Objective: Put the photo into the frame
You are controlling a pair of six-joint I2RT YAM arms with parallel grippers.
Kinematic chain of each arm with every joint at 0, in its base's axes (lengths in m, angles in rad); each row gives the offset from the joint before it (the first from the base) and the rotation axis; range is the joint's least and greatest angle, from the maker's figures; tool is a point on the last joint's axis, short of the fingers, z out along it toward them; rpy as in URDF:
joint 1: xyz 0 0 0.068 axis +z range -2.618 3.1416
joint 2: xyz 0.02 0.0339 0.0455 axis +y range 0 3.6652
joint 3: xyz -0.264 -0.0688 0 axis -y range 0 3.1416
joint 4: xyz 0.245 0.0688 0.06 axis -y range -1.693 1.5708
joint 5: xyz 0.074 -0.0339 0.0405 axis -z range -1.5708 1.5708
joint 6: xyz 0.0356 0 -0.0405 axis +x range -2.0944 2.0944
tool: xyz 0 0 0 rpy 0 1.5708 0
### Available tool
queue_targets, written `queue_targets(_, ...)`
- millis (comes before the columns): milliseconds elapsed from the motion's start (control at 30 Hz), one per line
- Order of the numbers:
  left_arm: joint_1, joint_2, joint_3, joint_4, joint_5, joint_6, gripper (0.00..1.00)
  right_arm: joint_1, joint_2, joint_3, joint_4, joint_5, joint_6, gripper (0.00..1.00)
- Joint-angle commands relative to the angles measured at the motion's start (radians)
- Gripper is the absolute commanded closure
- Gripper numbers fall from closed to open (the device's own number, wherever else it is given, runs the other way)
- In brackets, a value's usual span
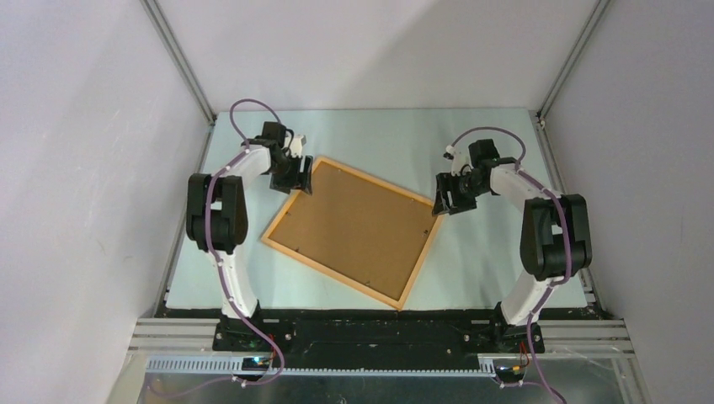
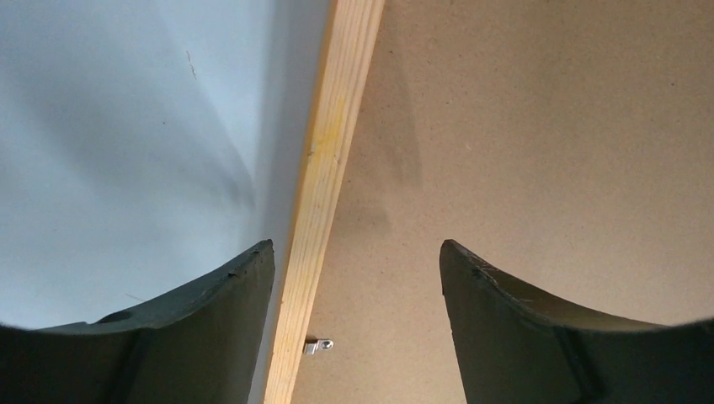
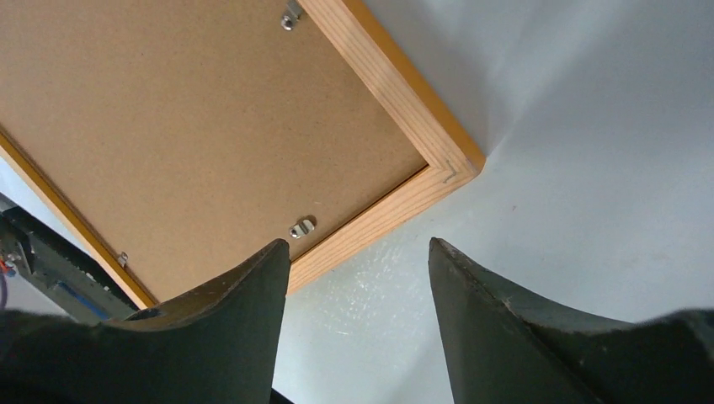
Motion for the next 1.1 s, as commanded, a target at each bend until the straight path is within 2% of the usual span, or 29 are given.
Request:
queue_targets(0, 0.006, 0.023, 0.038, 0.008, -0.006, -0.016, 0.24, -0.008, 0.058, -0.002, 0.017, -0.079, 0.052, 0.35)
queue_targets(233, 0.006, 0.021, 0.019, 0.008, 0.017, -0.018, 0.33, -0.008, 0.107, -0.002, 0.045, -0.061, 0.070, 0.36)
queue_targets(467, 0.006, -0.004, -0.043, 0.008, 0.060, -0.018, 0.53, -0.007, 0.153, 0.022, 0.040, -0.059, 0.079, 0.38)
queue_targets(700, 0.006, -0.051, -0.133, 0.008, 0.120, -0.042, 0.70, -0.011, 0.189, 0.075, 0.029, -0.057, 0.077, 0.49)
queue_targets(867, 0.005, -0.081, -0.189, 0.008, 0.174, -0.047, 0.78, -0.020, 0.249, 0.203, -0.016, -0.084, 0.065, 0.55)
queue_targets(1067, -0.003, -0.131, -0.263, 0.008, 0.218, -0.028, 0.81, -0.029, 0.349, 0.379, -0.081, -0.130, 0.040, 0.56)
